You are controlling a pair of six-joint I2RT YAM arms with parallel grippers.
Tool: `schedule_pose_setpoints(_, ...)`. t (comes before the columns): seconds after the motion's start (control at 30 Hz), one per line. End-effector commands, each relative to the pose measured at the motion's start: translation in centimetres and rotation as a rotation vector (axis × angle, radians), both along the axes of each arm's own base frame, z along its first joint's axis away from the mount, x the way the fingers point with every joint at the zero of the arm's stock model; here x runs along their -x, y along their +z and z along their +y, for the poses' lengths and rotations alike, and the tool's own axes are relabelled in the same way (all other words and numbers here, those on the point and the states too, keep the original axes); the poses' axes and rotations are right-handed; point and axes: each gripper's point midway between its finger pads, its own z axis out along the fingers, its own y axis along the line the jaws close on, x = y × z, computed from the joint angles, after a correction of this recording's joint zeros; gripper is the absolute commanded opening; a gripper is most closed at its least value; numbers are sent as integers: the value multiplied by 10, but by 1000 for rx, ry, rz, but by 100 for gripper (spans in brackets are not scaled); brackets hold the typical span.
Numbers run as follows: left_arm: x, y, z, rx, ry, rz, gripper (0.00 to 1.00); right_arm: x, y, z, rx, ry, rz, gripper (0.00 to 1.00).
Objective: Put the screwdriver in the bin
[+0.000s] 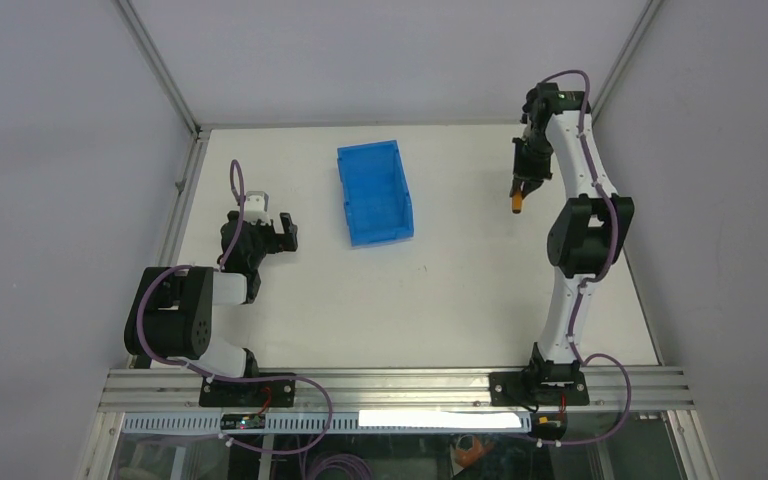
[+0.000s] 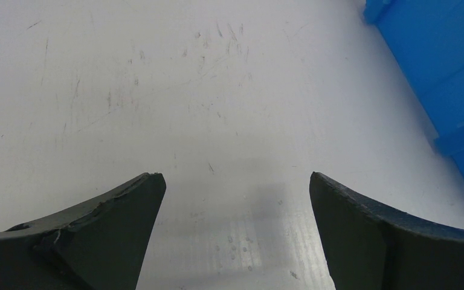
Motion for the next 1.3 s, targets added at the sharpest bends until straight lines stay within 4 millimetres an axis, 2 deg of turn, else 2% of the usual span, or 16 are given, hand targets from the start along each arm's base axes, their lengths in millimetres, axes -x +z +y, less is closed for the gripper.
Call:
schedule_pose_setpoints(0.0, -12, 23, -1, 8, -9, -88, 99, 16, 56, 38, -138, -59, -55, 0)
schedule_pose_setpoints(0.1, -12, 23, -1, 9, -10, -86, 99, 6, 73, 77, -228, -37, -126, 0)
schedule_pose_setpoints(0.23, -12, 23, -1, 9, -10, -86, 99, -8, 97, 166, -346, 76, -286, 0)
schedule_pose_setpoints(0.37, -12, 23, -1, 9, -10, -86, 99, -17, 110, 248, -456, 148, -399, 0)
schedule_pose_setpoints(0.43, -12, 23, -1, 9, -10, -87, 99, -21, 108, 279, -477, 179, -434, 0)
schedule_pose_setpoints(0.53, -12, 23, -1, 9, -10, -87, 99, -30, 92, 310, -466, 210, -466, 0)
schedule_pose_setpoints(0.63, -12, 23, -1, 8, -10, -86, 99, -43, 57, 323, -396, 213, -461, 0)
schedule_pose_setpoints(0.67, -12, 23, -1, 9, -10, -87, 99, -46, 51, 325, -375, 214, -465, 0)
schedule_pose_setpoints(0.77, -12, 23, -1, 9, -10, -87, 99, -54, 11, 327, -282, 230, -446, 0)
schedule_pose_setpoints(0.97, -12, 23, -1, 9, -10, -86, 99, -51, -49, 329, -176, 267, -379, 0)
schedule_pose_setpoints(1.07, -12, 23, -1, 9, -10, -87, 99, -48, -64, 328, -142, 267, -362, 2)
schedule_pose_setpoints(1.17, -12, 23, -1, 9, -10, -86, 99, -46, -71, 327, -117, 264, -362, 16)
schedule_pose_setpoints(1.27, -12, 23, -1, 9, -10, -86, 99, -46, -65, 328, -122, 249, -381, 26)
